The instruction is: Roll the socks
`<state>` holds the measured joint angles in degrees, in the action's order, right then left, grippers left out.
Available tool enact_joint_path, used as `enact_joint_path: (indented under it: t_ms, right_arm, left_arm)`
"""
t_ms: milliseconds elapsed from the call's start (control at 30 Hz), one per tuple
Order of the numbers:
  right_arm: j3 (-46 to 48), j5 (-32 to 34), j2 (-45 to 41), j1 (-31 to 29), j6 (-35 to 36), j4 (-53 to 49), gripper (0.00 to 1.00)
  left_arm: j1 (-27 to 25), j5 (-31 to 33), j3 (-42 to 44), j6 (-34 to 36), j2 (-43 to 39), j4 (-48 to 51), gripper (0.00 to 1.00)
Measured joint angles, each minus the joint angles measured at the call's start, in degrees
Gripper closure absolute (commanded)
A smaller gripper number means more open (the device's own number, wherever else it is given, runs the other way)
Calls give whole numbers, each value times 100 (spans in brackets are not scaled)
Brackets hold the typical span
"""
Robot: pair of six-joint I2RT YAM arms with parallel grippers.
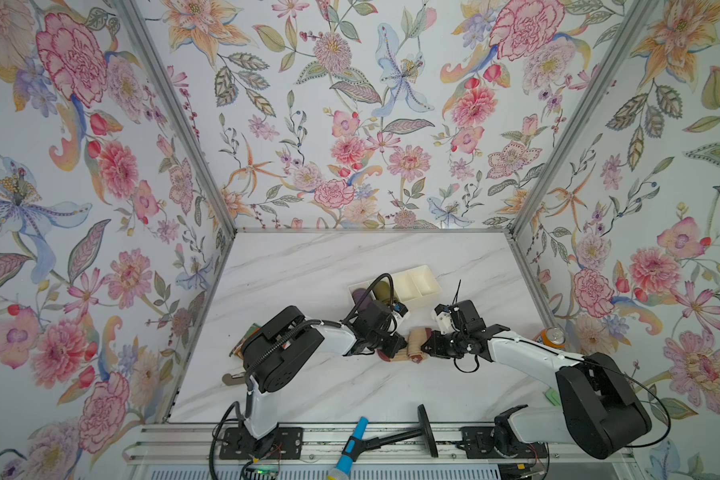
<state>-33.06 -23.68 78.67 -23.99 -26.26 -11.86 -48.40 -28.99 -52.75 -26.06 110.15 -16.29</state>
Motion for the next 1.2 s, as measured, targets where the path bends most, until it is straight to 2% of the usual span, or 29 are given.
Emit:
enact_joint_path:
  t_ms: [233,600,900,1200]
  right_arm:
    - [-37,-4,22,0,15,-57,100]
    - [-76,15,22,0,83,-157,100]
    - [-341,208,28,-20,361,-706,100]
    - [-776,632,208,-295,664,-1327,100]
  left_arm:
    - [0,160,153,-17,-306,409,96]
    - [0,227,219,35,-343,450,100]
    - [42,177,258,162,-205,92,100]
    - [83,70,208,184,-85,-98,100]
